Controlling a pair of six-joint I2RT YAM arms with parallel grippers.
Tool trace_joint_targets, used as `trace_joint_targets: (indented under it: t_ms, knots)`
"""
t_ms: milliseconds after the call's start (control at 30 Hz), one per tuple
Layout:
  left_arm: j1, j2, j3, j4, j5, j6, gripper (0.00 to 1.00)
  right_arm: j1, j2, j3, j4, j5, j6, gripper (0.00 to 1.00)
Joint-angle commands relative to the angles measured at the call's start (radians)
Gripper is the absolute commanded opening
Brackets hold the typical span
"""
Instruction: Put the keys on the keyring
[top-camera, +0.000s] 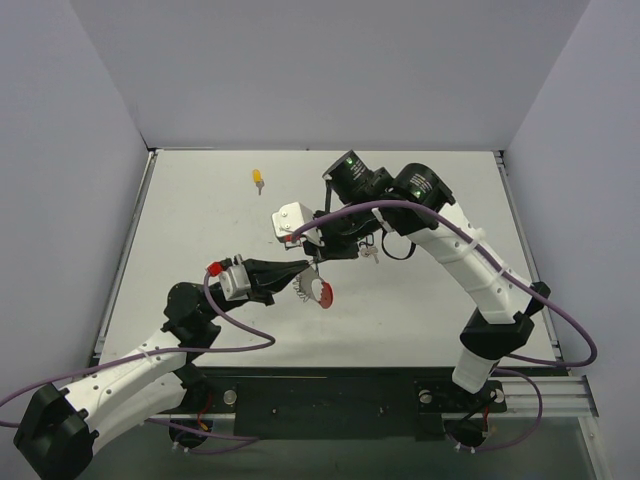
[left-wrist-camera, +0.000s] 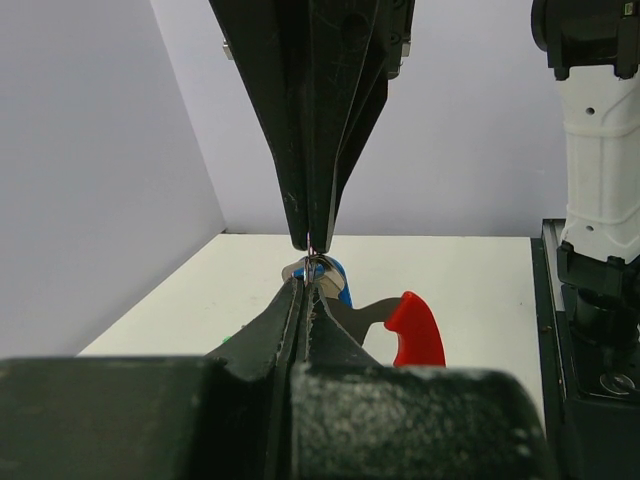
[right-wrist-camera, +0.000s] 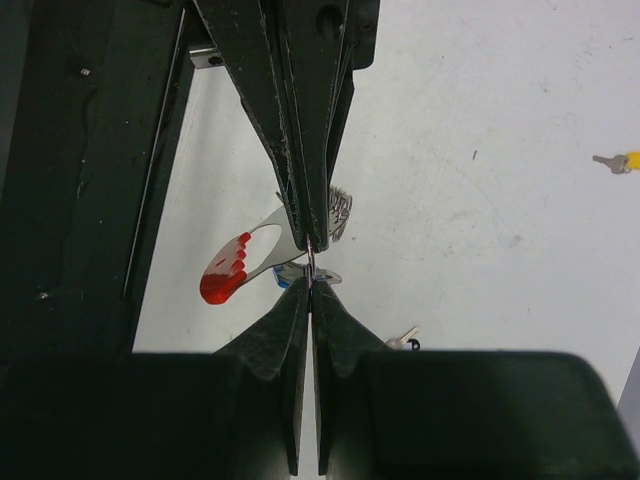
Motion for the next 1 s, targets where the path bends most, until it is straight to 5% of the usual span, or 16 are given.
trace_joint_targets:
  t_ms: [0, 400, 967]
  knots:
    - [0.000, -0.024, 0.048, 0.001, 0.020, 0.027, 0.00, 0.009, 0.007, -0.012, -0.030, -0.005, -0.017, 0.00]
    - [-0.002, -0.019, 0.098, -0.118, -0.023, 0.008, 0.00, 0.037, -0.001, -0.040, -0.047, 0.055, -0.059, 0.00]
    - [0.072, -0.039, 0.045, 0.013, -0.083, -0.249, 0.00, 0.052, -0.018, -0.069, -0.066, 0.132, -0.119, 0.00]
